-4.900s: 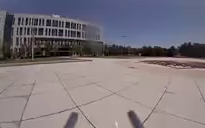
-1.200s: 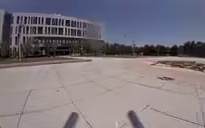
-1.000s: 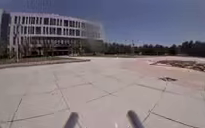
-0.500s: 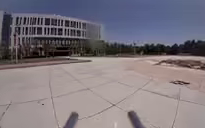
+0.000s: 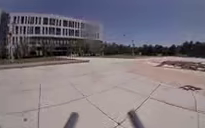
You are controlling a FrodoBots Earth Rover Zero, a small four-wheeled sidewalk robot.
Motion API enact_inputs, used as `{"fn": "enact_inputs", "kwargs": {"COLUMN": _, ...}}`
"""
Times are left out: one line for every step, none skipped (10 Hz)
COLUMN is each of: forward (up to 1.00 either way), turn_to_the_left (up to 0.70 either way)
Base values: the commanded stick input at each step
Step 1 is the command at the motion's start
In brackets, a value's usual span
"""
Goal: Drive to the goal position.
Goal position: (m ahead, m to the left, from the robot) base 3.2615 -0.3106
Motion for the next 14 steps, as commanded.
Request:
{"fn": "enact_inputs", "kwargs": {"forward": 0.7, "turn_to_the_left": -0.02}}
{"fn": "enact_inputs", "kwargs": {"forward": 0.7, "turn_to_the_left": -0.27}}
{"fn": "enact_inputs", "kwargs": {"forward": 0.7, "turn_to_the_left": -0.23}}
{"fn": "enact_inputs", "kwargs": {"forward": 0.7, "turn_to_the_left": -0.06}}
{"fn": "enact_inputs", "kwargs": {"forward": 0.7, "turn_to_the_left": 0.01}}
{"fn": "enact_inputs", "kwargs": {"forward": 0.7, "turn_to_the_left": 0.01}}
{"fn": "enact_inputs", "kwargs": {"forward": 0.7, "turn_to_the_left": 0.01}}
{"fn": "enact_inputs", "kwargs": {"forward": 0.7, "turn_to_the_left": 0.01}}
{"fn": "enact_inputs", "kwargs": {"forward": 0.7, "turn_to_the_left": 0.01}}
{"fn": "enact_inputs", "kwargs": {"forward": 0.7, "turn_to_the_left": -0.15}}
{"fn": "enact_inputs", "kwargs": {"forward": 0.7, "turn_to_the_left": -0.25}}
{"fn": "enact_inputs", "kwargs": {"forward": 0.7, "turn_to_the_left": -0.24}}
{"fn": "enact_inputs", "kwargs": {"forward": 0.7, "turn_to_the_left": -0.24}}
{"fn": "enact_inputs", "kwargs": {"forward": 0.7, "turn_to_the_left": 0.01}}
